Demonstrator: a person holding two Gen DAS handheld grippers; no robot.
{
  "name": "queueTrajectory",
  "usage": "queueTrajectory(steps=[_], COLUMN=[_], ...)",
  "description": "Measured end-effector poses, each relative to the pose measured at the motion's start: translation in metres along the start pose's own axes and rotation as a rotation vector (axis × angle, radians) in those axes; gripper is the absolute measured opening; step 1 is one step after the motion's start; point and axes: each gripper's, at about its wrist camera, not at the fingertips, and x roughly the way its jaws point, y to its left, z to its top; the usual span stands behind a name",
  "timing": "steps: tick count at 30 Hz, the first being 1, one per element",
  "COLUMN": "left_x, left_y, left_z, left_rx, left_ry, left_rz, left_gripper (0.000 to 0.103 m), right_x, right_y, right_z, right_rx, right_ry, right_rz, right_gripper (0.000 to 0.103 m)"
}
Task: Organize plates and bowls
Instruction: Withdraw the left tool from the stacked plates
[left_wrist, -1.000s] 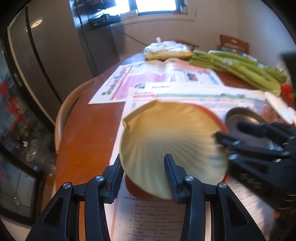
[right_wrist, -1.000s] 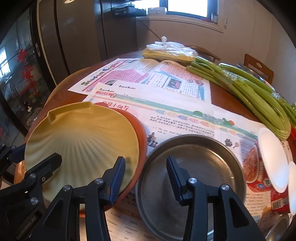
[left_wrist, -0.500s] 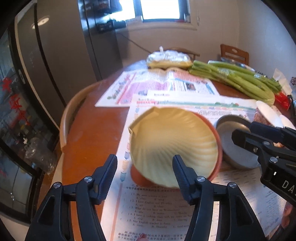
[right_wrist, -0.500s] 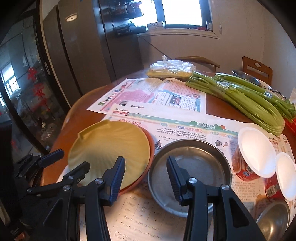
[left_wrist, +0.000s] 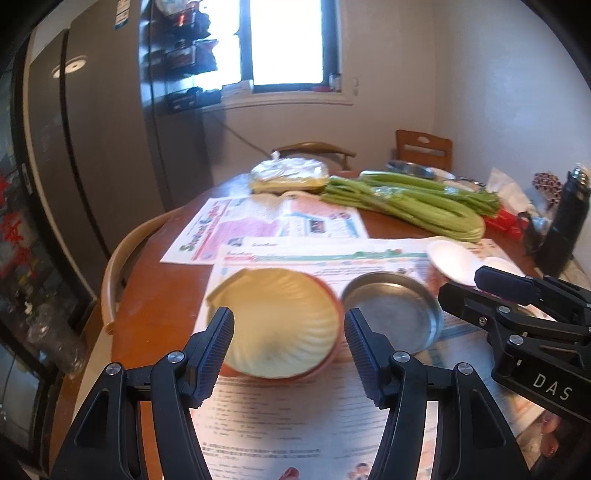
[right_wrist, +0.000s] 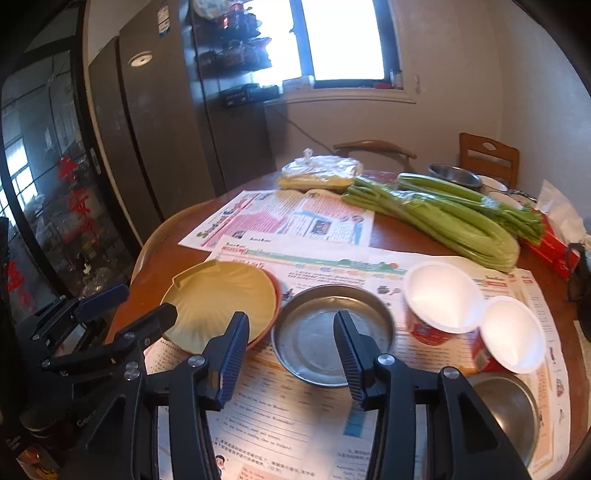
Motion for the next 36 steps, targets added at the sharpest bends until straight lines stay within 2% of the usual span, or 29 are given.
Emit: queueTrajectory(steps=[12, 22, 24, 32, 36], left_x=[-0.024, -0.027, -0.027, -0.023, -0.008], left_y=[-0.051, -0.091, -0.093, -0.082, -0.077], left_z=[0.010, 0.015, 0.017, 0.035, 0.043], left_rx=[0.073, 0.127, 0.121, 0.109, 0.112], left_ry=[-0.030, 0.003, 0.014, 0.013, 0.045], left_rz=[-0.092, -0.199, -0.224, -0.205, -0.214], left_gripper=[0.064, 0.064, 0.064, 0.064, 0.064], right_x=[-0.058, -0.084, -0.088, -0.096, -0.094], right_y=[-0.038, -0.069, -0.074, -0.092, -0.093], right_z=[-0.007, -0.018, -0.020, -0.022, -0.022], right_rx=[0.071, 0.129, 0.139, 0.176, 0.187], right_ry=[-0.073, -0.101, -0.101, -0.122, -0.126], right_rz=[-0.049, -0.065, -0.066, -0.080, -0.076], right_gripper=[0.053, 0.054, 0.054, 0.054, 0.054])
